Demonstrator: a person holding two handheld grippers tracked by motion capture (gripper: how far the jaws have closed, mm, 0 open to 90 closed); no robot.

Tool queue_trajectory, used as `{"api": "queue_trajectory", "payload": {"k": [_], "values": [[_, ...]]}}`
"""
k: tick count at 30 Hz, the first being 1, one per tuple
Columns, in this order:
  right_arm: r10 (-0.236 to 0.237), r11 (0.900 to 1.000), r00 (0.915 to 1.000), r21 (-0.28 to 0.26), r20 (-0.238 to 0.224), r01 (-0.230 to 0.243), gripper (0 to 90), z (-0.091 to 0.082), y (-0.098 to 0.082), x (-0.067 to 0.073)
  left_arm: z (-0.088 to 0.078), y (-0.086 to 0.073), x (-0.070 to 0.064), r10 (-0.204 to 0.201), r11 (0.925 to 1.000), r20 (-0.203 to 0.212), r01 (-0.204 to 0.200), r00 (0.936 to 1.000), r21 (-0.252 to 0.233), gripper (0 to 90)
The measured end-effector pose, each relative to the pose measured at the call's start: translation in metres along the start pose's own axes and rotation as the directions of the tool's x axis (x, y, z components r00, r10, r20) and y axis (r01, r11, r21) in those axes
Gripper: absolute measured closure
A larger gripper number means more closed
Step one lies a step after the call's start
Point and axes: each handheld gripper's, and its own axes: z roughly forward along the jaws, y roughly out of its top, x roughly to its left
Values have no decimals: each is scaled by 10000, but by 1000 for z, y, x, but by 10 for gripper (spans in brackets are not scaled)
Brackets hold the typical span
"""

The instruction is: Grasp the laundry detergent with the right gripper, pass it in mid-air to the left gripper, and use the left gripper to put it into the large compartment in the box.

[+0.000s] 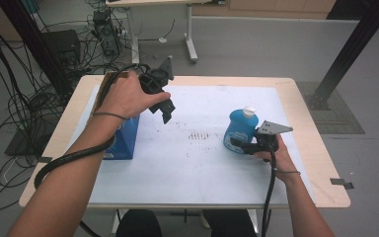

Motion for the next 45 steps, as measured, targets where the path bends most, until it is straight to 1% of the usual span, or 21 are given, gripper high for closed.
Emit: {"api": "queue_trajectory", "payload": {"k": [10, 12, 17, 18, 20, 24, 26, 27, 28, 34, 39, 40, 41, 45], "values": [[3, 10000, 10000, 25, -5, -3, 410, 0, 1, 0, 0, -1, 1, 70, 10000, 27, -71, 10000, 12, 53], [9, 10000, 10000, 40, 2, -9, 411, 0, 1, 0, 1, -3, 0, 11, 10000, 29, -11, 10000, -28, 55], [-14, 9999, 10000, 111, -4, 14, 411, -1, 4, 0, 0, -4, 2, 7, 10000, 36, -7, 10000, -47, 55], [-56, 9999, 10000, 118, -11, 56, 411, -1, 4, 0, 0, -4, 2, 73, 10000, 27, -73, 10000, -18, 55], [-40, 9999, 10000, 140, -54, 40, 412, -1, 4, 0, -1, -6, 3, 19, 9999, 72, -18, 10000, -135, 56], [26, 10000, 10000, 88, -85, -25, 412, -3, 5, -1, -1, -8, 4, 61, 9999, 86, -60, 9999, -132, 58], [50, 10000, 10000, 57, -80, -49, 412, -5, 7, -1, -2, -9, 4, 16, 9998, 101, -15, 9999, -174, 58], [28, 10000, 9999, 49, -110, -27, 412, -6, 8, -2, -3, -8, 5, 66, 9999, 100, -65, 9999, -142, 58], [21, 10000, 9999, 35, -140, -21, 412, -7, 10, -2, -3, -11, 5, -36, 9997, 158, 40, 9999, -257, 58], [-140, 9999, 9992, -82, -377, 137, 412, -10, 21, -1, -6, -12, 5, 28, 9997, 121, -25, 9999, -230, 58], [39, 9995, 9978, -306, -664, -60, 411, -11, 27, -2, -8, -13, 3, 84, 9997, 131, -81, 9999, -242, 57], [24, 9995, 9977, -316, -680, -46, 412, -11, 29, -2, -8, -13, 3, 154, 9997, 100, -152, 9998, -185, 57], [57, 9995, 9972, -321, -744, -81, 412, -11, 31, -2, -8, -14, 2, 110, 9997, 108, -108, 9999, -234, 57], [79, 9995, 9955, -282, -948, -106, 412, -12, 38, -2, -11, -17, 2, 263, 9994, 132, -260, 9996, -238, 57]]}}
